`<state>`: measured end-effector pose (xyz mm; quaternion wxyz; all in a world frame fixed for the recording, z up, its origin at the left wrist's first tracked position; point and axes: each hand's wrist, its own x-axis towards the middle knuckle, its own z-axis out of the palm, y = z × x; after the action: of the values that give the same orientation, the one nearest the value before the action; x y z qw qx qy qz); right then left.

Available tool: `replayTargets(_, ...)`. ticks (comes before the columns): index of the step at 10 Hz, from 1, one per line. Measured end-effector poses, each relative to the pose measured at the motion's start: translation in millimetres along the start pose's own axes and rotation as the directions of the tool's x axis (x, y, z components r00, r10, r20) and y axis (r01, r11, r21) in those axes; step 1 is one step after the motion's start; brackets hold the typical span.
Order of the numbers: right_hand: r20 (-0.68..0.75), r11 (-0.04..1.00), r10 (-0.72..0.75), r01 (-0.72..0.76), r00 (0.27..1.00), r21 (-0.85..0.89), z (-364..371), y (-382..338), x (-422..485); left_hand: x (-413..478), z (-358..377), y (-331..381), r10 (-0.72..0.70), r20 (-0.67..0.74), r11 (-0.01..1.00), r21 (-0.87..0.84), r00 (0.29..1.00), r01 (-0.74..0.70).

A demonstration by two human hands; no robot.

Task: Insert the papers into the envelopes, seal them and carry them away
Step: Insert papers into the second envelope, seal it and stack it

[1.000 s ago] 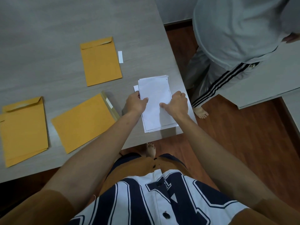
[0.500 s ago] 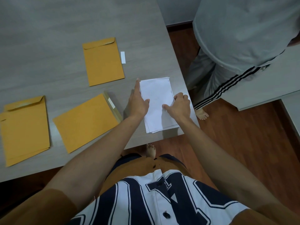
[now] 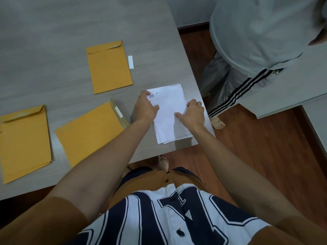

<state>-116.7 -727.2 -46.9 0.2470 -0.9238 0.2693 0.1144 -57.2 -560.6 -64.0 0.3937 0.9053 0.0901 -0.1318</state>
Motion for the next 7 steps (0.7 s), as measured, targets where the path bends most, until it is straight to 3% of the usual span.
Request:
replayTargets(1, 0.000, 1.000, 0.000, 0.000, 1.000, -0.004, 0.2, 0.0, 0.2, 5.7, -2.4, 2.0, 0.024, 0.045, 0.998, 0.059, 0.999, -0.027)
replayTargets(6, 0.009, 1.000, -0.015, 0.015, 1.000, 0.001, -0.4, 1.2, 0.2, 9.4, -8.2, 0.2, 0.180, 0.013, 0.945, 0.275, 0.984, -0.177)
replayTargets(7, 0.000, 1.000, -0.019, 0.019, 1.000, 0.001, 0.3, 1.2, -0.2, 8.0, -7.0, 1.4, 0.160, 0.108, 0.966, 0.187, 0.981, -0.178)
